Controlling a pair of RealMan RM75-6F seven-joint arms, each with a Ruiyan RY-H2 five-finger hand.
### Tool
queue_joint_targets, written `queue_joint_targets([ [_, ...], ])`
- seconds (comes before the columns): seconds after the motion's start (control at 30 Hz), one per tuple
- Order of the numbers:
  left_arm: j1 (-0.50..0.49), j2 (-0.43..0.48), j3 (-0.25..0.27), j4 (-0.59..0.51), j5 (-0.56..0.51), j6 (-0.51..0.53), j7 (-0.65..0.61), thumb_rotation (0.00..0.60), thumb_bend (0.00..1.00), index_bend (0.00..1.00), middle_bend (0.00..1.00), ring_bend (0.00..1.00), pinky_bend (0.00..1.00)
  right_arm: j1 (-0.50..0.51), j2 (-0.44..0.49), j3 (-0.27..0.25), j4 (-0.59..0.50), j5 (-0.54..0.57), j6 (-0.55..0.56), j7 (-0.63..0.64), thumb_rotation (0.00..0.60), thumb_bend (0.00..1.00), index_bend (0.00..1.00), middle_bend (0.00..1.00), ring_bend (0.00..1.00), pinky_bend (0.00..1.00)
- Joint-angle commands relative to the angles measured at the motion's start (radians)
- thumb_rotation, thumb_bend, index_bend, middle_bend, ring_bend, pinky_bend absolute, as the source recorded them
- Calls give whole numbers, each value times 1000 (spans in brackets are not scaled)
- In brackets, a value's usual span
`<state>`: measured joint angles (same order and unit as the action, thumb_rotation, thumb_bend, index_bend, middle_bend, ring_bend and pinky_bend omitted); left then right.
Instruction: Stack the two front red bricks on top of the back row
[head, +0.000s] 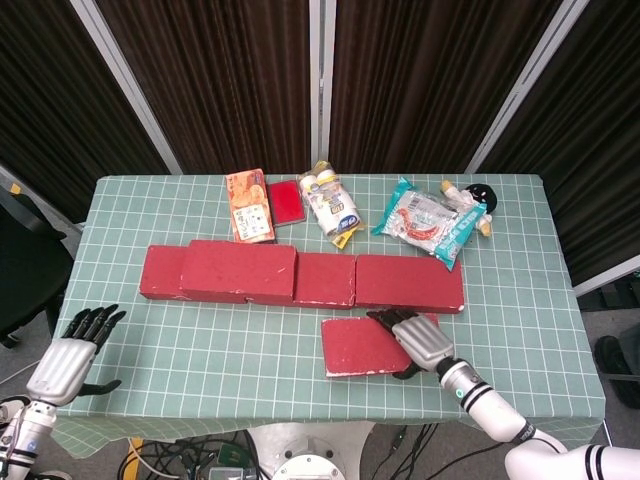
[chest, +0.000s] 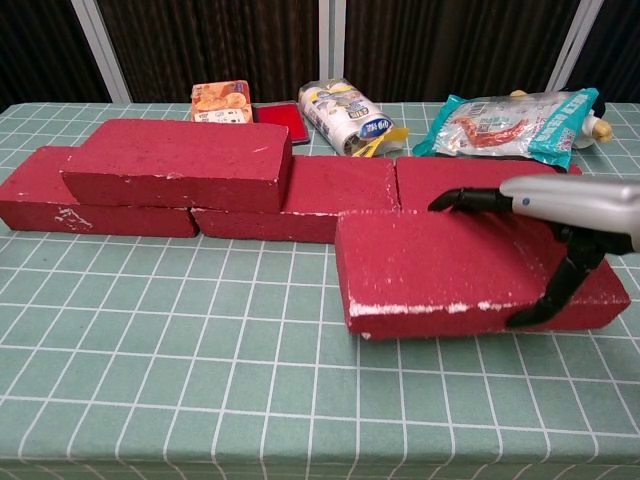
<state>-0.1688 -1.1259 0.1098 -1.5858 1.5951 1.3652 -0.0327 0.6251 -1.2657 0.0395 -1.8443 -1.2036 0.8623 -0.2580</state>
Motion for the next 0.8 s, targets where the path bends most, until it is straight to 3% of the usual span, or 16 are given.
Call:
queue_joint_targets([
  [0.03,2,1,-1,-1,4,4,-3,600,43,26,0,0,0,36,39,62,-24,41,-1,6,600,98,80,220,118,218],
  [0.17,4,-3,1,7,9,0,-11,600,44,26,0,0,0,91,46,125,-8,116,-25,-1,600,97,80,219,118,201],
  [0.37,6,-13,5,25,11,-13,-23,600,43,26,0,0,0,213,14,174,84,296,-117,-51,600,98,78,216,119,176],
  [0.63,3,-7,6,31,10,-28,-52,600,44,25,0,0,0,342,-35,172,198,480,-179,-106,600,97,78,215,119,175],
  [0.8,2,0,3,27,12,-28,-61,600,43,26,0,0,0,386,-62,152,243,534,-191,-118,600,97,79,208,119,165],
])
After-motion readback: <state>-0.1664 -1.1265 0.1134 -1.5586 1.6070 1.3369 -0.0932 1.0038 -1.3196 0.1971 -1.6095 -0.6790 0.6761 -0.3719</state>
